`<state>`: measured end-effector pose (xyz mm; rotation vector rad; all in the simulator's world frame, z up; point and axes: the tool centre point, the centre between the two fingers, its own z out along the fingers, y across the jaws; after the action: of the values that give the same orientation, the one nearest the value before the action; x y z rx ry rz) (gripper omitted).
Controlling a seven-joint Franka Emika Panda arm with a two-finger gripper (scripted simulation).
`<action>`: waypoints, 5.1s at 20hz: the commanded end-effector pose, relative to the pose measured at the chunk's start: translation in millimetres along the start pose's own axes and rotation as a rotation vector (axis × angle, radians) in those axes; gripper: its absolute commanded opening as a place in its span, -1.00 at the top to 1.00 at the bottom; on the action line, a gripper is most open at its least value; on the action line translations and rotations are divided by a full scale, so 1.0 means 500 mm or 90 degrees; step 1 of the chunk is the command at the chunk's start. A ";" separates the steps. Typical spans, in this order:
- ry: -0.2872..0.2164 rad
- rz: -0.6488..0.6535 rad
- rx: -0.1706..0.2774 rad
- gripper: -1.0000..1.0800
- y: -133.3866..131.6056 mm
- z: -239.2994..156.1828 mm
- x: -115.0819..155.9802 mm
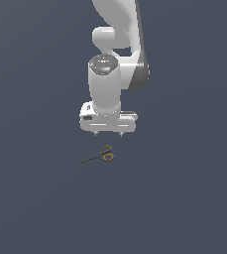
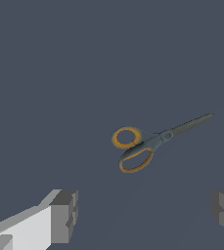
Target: Pick up the object and move it to a goal position.
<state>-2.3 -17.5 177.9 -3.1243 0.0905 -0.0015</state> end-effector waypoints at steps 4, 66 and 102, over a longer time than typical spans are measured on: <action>0.000 -0.004 -0.001 -0.92 -0.001 -0.006 -0.001; 0.003 0.814 -0.006 -0.92 0.146 0.220 0.030; 0.006 0.876 -0.009 1.00 0.162 0.338 0.029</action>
<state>7.6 -97.6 9.5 -2.3664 2.0661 0.0003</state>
